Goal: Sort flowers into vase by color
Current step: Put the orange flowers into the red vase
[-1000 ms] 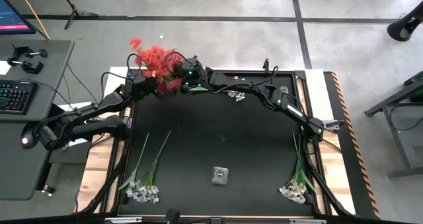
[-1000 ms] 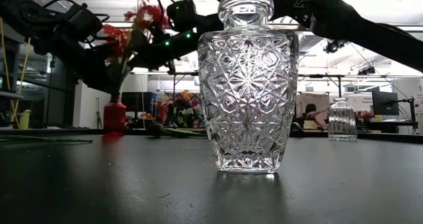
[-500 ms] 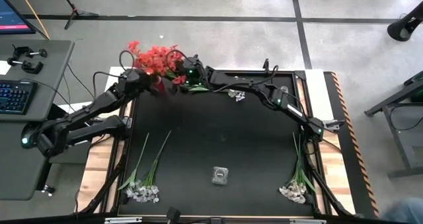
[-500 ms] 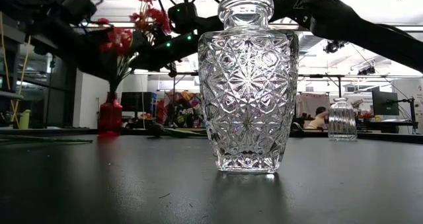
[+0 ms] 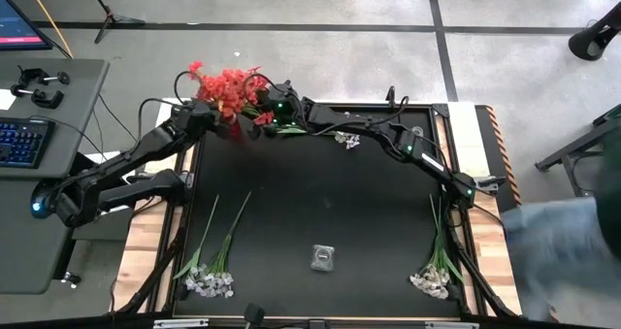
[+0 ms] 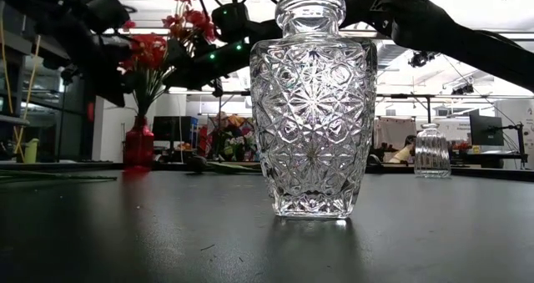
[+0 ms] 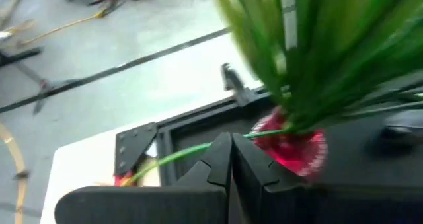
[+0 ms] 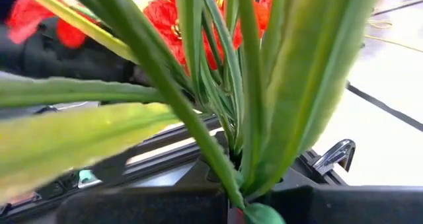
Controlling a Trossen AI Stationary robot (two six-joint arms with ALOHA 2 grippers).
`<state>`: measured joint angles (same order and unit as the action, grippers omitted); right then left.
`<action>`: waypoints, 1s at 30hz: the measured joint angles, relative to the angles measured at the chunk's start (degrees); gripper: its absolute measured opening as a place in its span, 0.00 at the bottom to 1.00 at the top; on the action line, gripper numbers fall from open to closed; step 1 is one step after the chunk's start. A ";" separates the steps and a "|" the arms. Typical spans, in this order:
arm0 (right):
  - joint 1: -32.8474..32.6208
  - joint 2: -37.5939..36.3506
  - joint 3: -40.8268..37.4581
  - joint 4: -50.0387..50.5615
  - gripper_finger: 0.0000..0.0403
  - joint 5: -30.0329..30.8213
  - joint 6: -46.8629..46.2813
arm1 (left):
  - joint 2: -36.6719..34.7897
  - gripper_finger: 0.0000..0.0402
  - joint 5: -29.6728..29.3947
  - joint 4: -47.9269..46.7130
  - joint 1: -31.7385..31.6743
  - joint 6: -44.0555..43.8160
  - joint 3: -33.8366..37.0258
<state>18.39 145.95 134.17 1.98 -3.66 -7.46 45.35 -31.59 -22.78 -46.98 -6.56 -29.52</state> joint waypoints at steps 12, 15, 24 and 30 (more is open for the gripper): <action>0.00 0.00 0.00 -0.04 0.00 -2.12 0.00 | 9.32 0.00 -14.34 8.23 1.84 -6.63 0.19; 0.01 0.00 0.00 -0.03 0.00 -2.90 0.00 | 9.25 0.00 -15.16 12.69 2.10 -6.37 1.85; 0.01 0.00 0.01 -0.04 0.00 -3.39 1.08 | 6.28 0.00 -10.81 19.91 2.99 -3.87 6.28; 0.00 0.00 0.00 -0.05 0.00 -3.84 1.49 | 5.55 0.00 2.78 28.93 1.98 3.75 12.11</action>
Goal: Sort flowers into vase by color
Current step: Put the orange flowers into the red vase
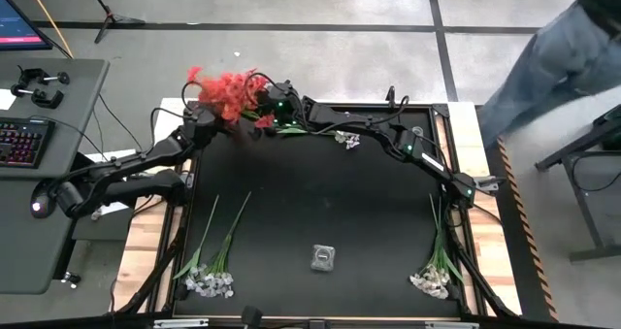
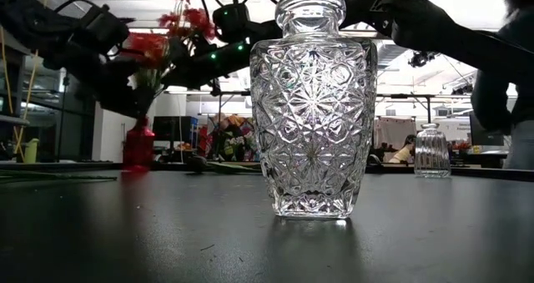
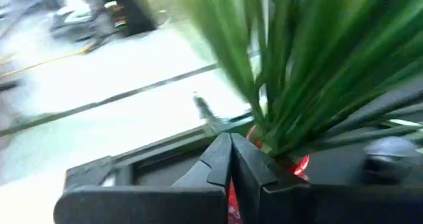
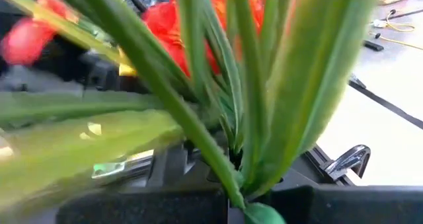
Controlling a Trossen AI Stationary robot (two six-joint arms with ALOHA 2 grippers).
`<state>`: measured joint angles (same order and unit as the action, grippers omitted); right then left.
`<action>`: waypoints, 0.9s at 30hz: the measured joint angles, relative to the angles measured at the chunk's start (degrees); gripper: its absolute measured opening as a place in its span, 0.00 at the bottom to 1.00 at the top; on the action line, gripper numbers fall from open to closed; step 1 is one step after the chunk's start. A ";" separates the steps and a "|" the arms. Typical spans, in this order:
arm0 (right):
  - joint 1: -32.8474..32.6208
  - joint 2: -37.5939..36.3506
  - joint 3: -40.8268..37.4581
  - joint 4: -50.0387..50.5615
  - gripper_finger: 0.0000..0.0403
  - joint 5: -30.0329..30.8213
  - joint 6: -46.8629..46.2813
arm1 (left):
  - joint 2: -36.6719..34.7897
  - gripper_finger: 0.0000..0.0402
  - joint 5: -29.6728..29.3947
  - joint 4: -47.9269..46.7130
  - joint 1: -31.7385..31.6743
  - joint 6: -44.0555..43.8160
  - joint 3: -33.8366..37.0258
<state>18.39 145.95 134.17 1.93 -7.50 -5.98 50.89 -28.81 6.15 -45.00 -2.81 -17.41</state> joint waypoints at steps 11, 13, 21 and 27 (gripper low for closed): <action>0.00 0.13 -0.04 0.20 0.00 -0.08 -0.09 | 0.63 0.00 0.22 4.32 -0.91 7.05 0.68; 0.00 0.13 -0.04 0.15 0.00 -0.11 -0.02 | 0.61 0.00 0.55 4.80 -1.19 10.51 0.65; -0.16 0.11 -0.04 0.42 0.00 -1.15 -0.44 | 0.62 0.00 7.11 1.50 -4.08 18.80 0.55; -0.83 0.59 -0.04 -1.72 0.00 1.56 -0.15 | 0.64 0.00 7.83 0.89 -5.26 18.97 0.57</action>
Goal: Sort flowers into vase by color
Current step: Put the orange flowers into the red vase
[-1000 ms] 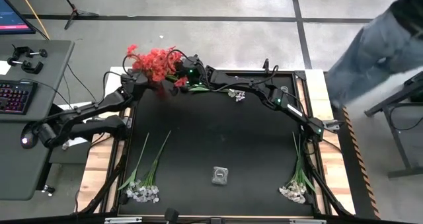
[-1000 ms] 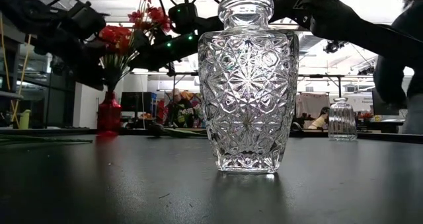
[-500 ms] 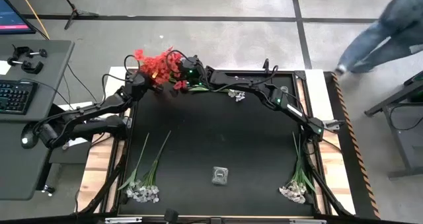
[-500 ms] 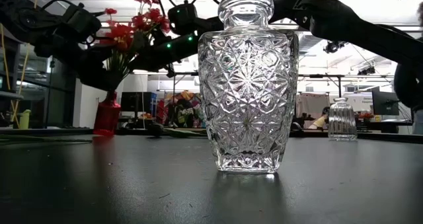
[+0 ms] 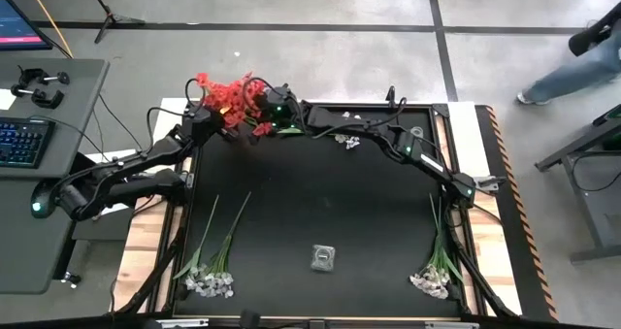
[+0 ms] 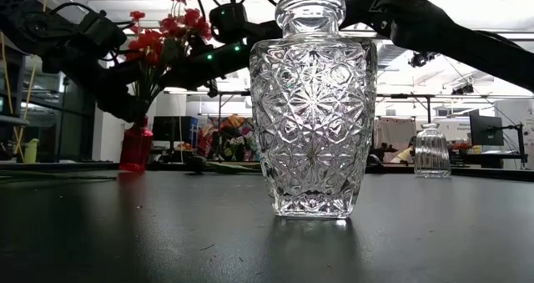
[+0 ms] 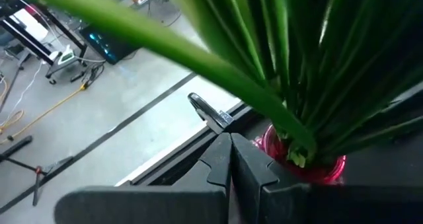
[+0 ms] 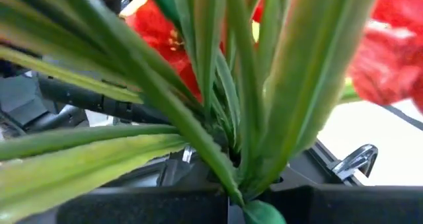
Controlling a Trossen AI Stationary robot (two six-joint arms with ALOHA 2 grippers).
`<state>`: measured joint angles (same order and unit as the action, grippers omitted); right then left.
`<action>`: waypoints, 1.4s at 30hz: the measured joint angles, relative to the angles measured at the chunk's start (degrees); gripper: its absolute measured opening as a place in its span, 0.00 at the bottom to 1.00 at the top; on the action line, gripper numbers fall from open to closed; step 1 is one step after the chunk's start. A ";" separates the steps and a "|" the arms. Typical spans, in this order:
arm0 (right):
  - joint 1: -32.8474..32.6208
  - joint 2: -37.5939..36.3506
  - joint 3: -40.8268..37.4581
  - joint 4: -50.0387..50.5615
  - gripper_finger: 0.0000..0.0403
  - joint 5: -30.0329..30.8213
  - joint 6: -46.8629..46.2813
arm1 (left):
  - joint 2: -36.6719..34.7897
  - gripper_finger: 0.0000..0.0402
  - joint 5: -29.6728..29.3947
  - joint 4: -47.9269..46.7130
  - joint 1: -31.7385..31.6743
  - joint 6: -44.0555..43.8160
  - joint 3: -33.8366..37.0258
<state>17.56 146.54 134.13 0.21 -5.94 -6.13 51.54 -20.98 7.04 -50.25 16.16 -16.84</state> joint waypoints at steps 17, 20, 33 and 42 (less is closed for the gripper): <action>0.79 1.77 0.04 -2.95 0.00 -0.19 -6.49 | -0.16 0.00 2.98 -0.06 0.06 -0.90 0.05; 0.79 1.77 0.04 -1.50 0.00 -0.07 -6.93 | -0.16 0.00 3.00 0.03 0.06 -0.92 0.07; 0.33 2.84 0.07 -2.26 0.00 -1.76 -10.05 | -0.18 0.00 3.00 0.19 0.06 -1.07 0.07; 0.20 3.04 0.00 -5.34 0.00 -1.20 -10.97 | -0.22 0.00 2.98 0.52 0.06 -1.05 0.03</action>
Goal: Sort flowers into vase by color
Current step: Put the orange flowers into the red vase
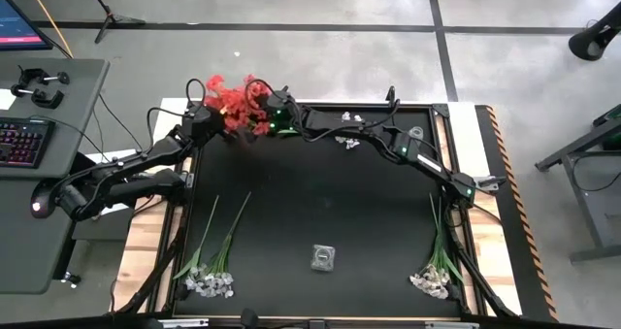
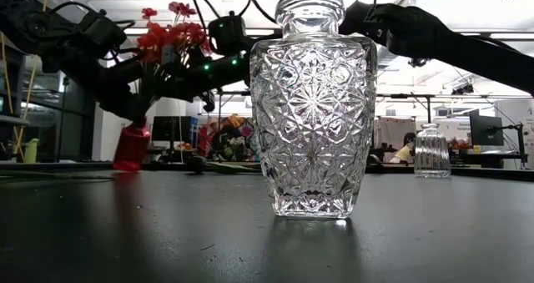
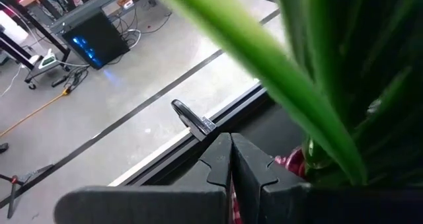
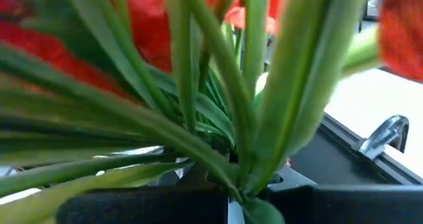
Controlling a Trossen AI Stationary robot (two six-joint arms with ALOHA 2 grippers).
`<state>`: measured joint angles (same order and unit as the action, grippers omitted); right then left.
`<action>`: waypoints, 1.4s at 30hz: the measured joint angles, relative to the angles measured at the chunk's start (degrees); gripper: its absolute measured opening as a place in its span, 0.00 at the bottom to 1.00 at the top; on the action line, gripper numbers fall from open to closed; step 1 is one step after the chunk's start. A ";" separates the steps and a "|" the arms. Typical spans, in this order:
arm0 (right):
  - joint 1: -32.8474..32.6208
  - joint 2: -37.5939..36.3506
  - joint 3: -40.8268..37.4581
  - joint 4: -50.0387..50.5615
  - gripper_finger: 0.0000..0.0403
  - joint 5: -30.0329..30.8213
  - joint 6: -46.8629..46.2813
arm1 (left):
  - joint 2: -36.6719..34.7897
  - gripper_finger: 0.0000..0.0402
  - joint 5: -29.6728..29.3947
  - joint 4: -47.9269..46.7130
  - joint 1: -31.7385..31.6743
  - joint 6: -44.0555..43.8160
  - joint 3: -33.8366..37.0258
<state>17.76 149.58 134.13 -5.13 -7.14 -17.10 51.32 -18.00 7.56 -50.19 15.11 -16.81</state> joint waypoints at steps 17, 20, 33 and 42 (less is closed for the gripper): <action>-0.03 0.00 0.00 -1.10 0.28 -0.17 -0.92 | -0.08 0.00 -4.93 -8.29 -0.04 5.13 -8.33; -0.03 0.00 0.00 -2.01 0.36 -0.15 -1.01 | -1.03 0.00 -6.61 -11.26 -0.04 6.07 -9.77; 0.21 -1.92 0.00 -1.94 0.58 -0.62 0.44 | -8.01 0.00 -4.24 -14.88 0.00 6.14 -13.36; 0.43 -2.67 0.02 0.77 0.58 -6.19 3.52 | -11.46 0.00 -3.13 -16.55 0.75 6.14 -13.36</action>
<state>18.20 146.90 134.15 -4.36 -13.32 -13.58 39.86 -21.12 -8.99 -49.44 21.26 -30.17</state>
